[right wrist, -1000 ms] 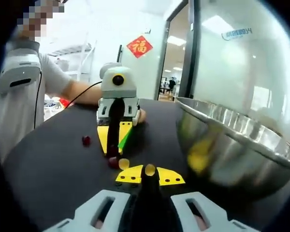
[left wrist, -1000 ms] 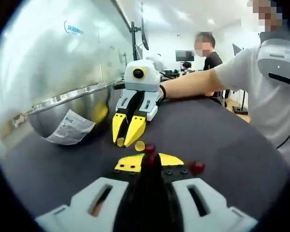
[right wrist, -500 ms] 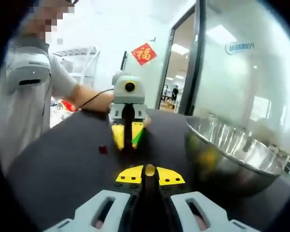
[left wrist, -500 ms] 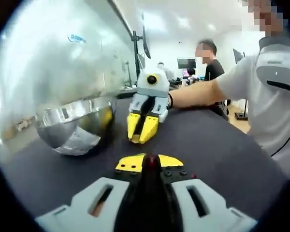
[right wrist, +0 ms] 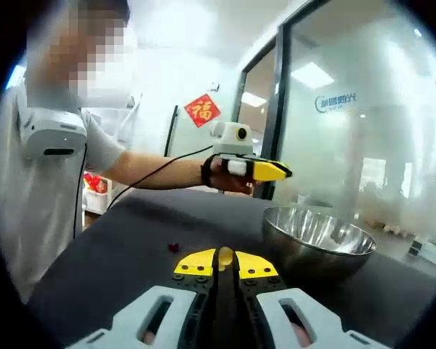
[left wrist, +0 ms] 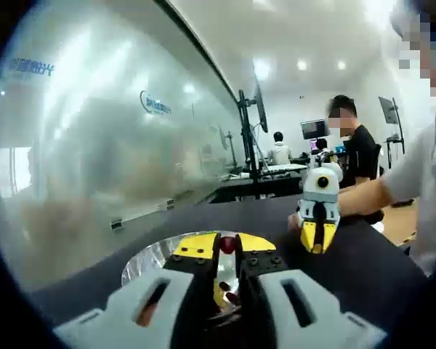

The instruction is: Pick candy and put bowl

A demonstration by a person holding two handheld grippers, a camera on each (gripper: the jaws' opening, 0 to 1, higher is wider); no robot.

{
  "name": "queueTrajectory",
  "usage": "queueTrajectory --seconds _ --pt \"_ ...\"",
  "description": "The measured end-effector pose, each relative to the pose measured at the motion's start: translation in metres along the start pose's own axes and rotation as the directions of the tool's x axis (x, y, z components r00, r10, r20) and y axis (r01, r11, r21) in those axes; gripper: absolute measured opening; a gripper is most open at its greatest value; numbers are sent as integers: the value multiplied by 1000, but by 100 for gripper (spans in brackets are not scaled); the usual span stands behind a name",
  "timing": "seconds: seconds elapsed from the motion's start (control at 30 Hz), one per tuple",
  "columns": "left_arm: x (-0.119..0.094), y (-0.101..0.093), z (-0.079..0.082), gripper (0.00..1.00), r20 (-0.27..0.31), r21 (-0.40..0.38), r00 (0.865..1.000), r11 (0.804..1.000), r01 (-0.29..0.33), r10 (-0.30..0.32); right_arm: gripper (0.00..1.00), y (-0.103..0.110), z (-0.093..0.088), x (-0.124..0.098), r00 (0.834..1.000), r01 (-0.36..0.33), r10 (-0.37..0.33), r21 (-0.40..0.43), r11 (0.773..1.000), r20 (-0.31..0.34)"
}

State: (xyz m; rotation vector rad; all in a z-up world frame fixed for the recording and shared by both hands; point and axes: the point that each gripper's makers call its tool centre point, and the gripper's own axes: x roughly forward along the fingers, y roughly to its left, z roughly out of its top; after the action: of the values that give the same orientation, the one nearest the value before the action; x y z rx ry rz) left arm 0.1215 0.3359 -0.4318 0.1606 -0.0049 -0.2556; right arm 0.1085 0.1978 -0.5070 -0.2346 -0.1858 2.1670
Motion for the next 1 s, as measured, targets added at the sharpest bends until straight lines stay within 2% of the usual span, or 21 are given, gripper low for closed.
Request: queueTrajectory --seconds 0.03,0.1,0.2,0.3,0.43,0.57,0.63,0.67,0.77,0.9,1.0 --pt "4 3 -6 7 -22 5 1000 1000 -11 11 4 0 0 1 1000 3 -3 -2 1000 4" --pt "10 -1 -13 12 -32 4 999 1000 4 -4 4 -2 0 2 1000 8 -8 2 1000 18" --pt "13 -11 -22 13 -62 4 997 999 36 -35 4 -5 -5 6 1000 13 -13 3 1000 12" --pt "11 -15 -23 13 -65 -3 997 999 51 -51 4 -8 -5 6 1000 15 -15 6 1000 10" --pt "-1 -28 -23 12 -61 -28 995 996 81 -83 4 -19 3 5 999 33 -33 -14 999 -2" --pt "-25 -49 -31 12 -73 -33 990 992 120 -122 4 -49 25 1 996 87 -88 -64 994 -18" --pt "-38 -59 -41 13 -91 -56 987 990 130 -134 4 -64 28 2 992 114 -118 -84 990 -37" --pt "-46 -65 -48 13 -101 -58 985 990 131 -137 4 -80 30 4 987 149 -154 -81 985 -55" --pt "-60 -77 -59 13 -117 -64 985 990 124 -131 4 -108 28 12 973 193 -201 -80 978 -110" --pt "-79 -97 -72 13 -111 -89 985 989 119 -128 5 -134 24 27 963 206 -215 -71 976 -164" --pt "-84 -112 -85 18 -131 -123 979 983 139 -155 6 -134 17 38 961 167 -170 -30 985 -219"
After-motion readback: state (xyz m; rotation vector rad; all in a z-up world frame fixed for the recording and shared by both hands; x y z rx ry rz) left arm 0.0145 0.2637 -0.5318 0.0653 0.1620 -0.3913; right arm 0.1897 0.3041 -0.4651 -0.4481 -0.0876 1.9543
